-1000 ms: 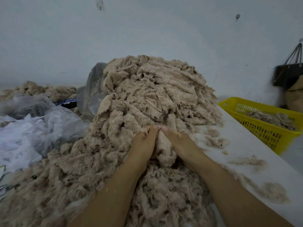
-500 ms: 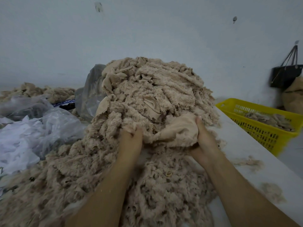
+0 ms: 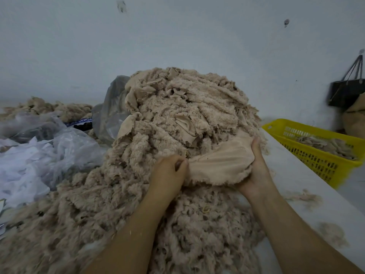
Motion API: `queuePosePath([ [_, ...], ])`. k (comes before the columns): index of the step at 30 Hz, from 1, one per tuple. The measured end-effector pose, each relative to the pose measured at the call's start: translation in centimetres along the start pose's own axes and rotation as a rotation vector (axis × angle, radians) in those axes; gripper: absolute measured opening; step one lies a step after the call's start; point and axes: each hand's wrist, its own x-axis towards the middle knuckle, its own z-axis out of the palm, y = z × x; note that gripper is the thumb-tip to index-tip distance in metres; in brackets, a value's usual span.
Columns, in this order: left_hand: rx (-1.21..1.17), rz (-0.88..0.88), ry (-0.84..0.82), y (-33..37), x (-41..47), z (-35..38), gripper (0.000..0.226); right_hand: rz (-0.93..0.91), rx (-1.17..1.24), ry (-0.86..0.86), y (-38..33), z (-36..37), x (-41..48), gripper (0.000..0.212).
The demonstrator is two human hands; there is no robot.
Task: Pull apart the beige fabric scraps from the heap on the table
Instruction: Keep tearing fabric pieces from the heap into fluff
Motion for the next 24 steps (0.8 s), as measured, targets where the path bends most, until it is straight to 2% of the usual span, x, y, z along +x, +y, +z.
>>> queuePosePath([
  [2, -0.071, -0.033, 0.029, -0.1, 0.1, -0.5, 0.019, -0.030, 0.021, 0.005, 0.0, -0.2, -0.1, 0.076],
  [4, -0.242, -0.044, 0.051, 0.4, -0.2, -0.6, 0.022, -0.083, -0.042, 0.036, 0.2, 0.1, -0.1, 0.067],
  [5, -0.349, -0.057, 0.064, 0.7, -0.3, -0.7, 0.023, -0.159, -0.184, 0.104, 0.5, 0.3, -0.1, 0.055],
  [7, -0.535, -0.076, 0.079, 1.1, -0.4, -0.9, 0.020, -0.426, -0.693, 0.322, 1.3, 0.4, 0.0, 0.025],
  [8, -0.592, -0.081, 0.073, 1.3, -0.4, -0.9, 0.018, -0.578, -0.936, 0.398, 1.8, 0.4, 0.1, 0.018],
  [9, -0.625, -0.083, 0.055, 1.4, -0.4, -0.9, 0.017, -0.689, -1.087, 0.392, 2.2, 0.6, 0.0, 0.015],
  [11, -0.663, -0.076, 0.009, 1.7, -0.6, -0.9, 0.018, -0.731, -1.186, 0.208, 3.1, 1.1, -0.5, 0.019],
  [14, -0.720, -0.051, -0.084, 1.9, -0.8, -0.5, 0.017, -0.578, -1.339, -0.117, 4.5, 2.1, -0.8, 0.037],
  [15, -0.723, -0.047, -0.107, 1.8, -0.8, -0.5, 0.017, -0.536, -1.376, -0.176, 4.8, 2.2, -0.8, 0.039],
  [17, -0.735, -0.047, -0.141, 1.5, -0.6, -0.6, 0.018, -0.511, -1.402, -0.182, 5.0, 2.2, -0.6, 0.039],
  [19, -0.635, -0.040, -0.199, 1.1, -0.6, -0.6, 0.019, -0.544, -1.381, -0.128, 4.4, 1.9, -0.4, 0.036],
  [22, -0.162, 0.056, -0.254, 1.0, -0.6, 0.0, 0.018, -0.626, -1.271, 0.021, 3.3, 1.3, -0.2, 0.036],
  [24, -0.102, 0.025, -0.202, 0.7, -0.4, 0.1, 0.014, -0.646, -1.178, 0.135, 2.6, 1.1, -0.3, 0.041],
])
